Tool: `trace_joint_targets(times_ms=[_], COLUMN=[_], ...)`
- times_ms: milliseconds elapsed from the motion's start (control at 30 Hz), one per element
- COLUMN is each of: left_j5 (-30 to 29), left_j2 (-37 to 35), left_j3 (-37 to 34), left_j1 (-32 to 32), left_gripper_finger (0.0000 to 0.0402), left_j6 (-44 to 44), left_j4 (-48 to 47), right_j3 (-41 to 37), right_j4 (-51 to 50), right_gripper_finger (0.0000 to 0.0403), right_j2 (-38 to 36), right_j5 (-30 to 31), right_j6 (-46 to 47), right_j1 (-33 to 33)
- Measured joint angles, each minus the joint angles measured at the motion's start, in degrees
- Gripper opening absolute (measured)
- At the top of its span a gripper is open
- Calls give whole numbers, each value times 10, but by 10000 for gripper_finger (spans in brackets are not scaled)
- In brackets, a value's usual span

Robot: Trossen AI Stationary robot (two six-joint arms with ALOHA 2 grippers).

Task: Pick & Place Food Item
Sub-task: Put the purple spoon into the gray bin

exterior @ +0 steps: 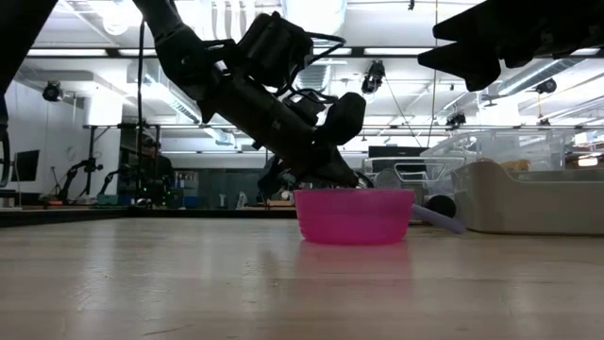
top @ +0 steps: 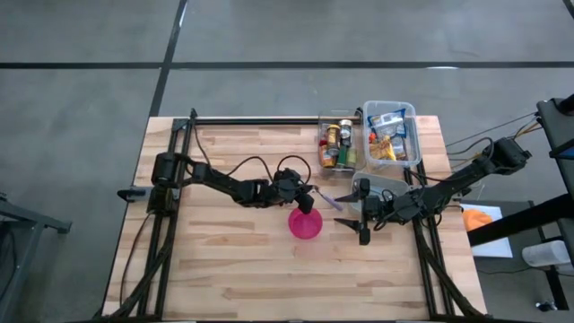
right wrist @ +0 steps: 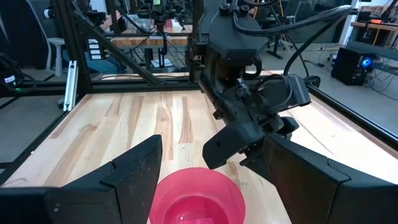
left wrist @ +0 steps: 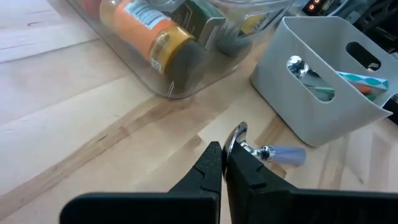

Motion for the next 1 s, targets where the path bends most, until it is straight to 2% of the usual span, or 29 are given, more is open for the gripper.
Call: trace_joint_targets(times_ms=[233, 467, 833, 1000], left_j5=[8, 18, 32, 40], left_j2=[0, -1, -1, 0], left_j3=[0, 0, 0, -1], left_j1=[2, 11, 13, 14], left_gripper_finger=[1, 2, 2, 33], left_j6=[-35, -107, -106, -100], left_j4=[-30, -91, -99, -111], right_j3=[0, 0, 0, 0], right_j4=[0, 0, 0, 0], right_gripper_finger=[276, 276, 276, 276], right_j2=[0, 0, 0, 0], right_j5=[0, 0, 0, 0], right_j6=[0, 0, 0, 0], right_j1=[0, 0, 0, 0])
